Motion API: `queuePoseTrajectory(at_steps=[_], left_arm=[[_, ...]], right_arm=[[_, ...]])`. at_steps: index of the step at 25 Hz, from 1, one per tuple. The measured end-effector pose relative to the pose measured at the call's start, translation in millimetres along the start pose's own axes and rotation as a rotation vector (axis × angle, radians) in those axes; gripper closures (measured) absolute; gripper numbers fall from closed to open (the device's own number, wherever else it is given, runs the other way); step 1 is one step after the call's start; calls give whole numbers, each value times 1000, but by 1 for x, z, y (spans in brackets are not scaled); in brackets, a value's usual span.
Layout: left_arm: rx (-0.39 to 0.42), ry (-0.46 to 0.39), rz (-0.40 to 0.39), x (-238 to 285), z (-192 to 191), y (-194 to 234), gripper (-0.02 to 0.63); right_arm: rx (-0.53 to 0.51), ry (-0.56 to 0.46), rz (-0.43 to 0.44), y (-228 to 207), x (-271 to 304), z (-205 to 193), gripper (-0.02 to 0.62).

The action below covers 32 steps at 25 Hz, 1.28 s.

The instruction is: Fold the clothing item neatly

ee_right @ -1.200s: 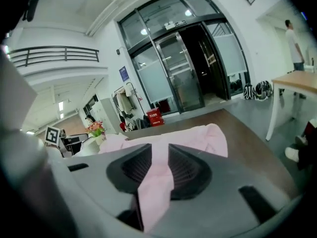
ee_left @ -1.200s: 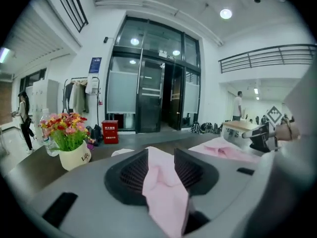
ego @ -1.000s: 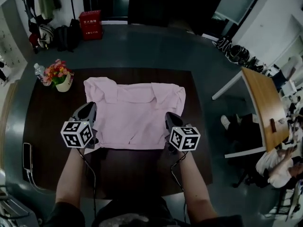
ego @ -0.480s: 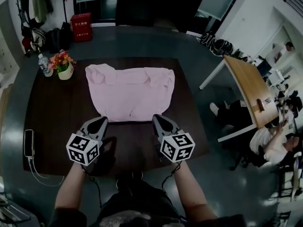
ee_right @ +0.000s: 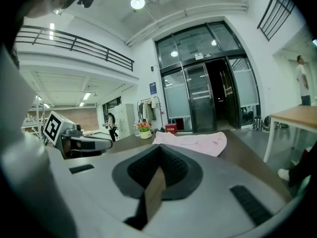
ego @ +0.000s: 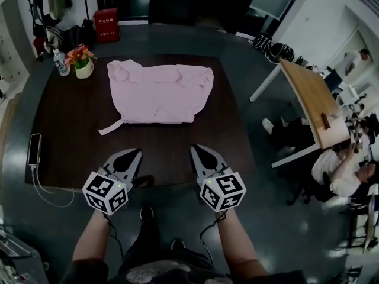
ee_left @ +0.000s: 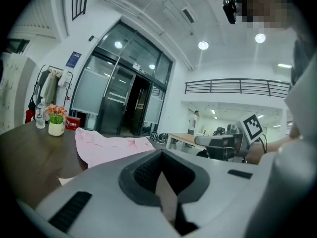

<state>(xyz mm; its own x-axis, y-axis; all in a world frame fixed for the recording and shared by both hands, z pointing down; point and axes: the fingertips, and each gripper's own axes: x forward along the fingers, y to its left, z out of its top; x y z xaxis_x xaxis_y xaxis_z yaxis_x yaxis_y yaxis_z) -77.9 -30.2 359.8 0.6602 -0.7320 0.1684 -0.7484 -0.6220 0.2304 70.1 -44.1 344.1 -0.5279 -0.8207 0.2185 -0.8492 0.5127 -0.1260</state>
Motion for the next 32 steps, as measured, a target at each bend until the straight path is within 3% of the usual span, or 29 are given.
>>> queuePoseTrajectory(at_steps=[4,9,15,22,24,28,32], left_arm=[[-9,-11,9,-19,-15,-71,596],[55,-12,0,-54,-32,-158,597],[7,-47,30,-103,-54,-233,596],[-29,-52,65,-139,-75,-271,596],[-42,-48,73,-147,-80,-274,596],[-152,-71,61,-162,-87,-275,596],[-161,-63,64,-177,-92,-270,595]], right_arm=[[22,10,6,4,-80,-24,601],[12,4,24,20,-170,-45,601],[14,-16,108,52,-238,-58,601],[-1,7,104,63,-278,-80,603],[10,14,89,64,-284,-86,603],[36,32,80,75,-287,-97,603],[32,49,71,91,-283,-101,603]])
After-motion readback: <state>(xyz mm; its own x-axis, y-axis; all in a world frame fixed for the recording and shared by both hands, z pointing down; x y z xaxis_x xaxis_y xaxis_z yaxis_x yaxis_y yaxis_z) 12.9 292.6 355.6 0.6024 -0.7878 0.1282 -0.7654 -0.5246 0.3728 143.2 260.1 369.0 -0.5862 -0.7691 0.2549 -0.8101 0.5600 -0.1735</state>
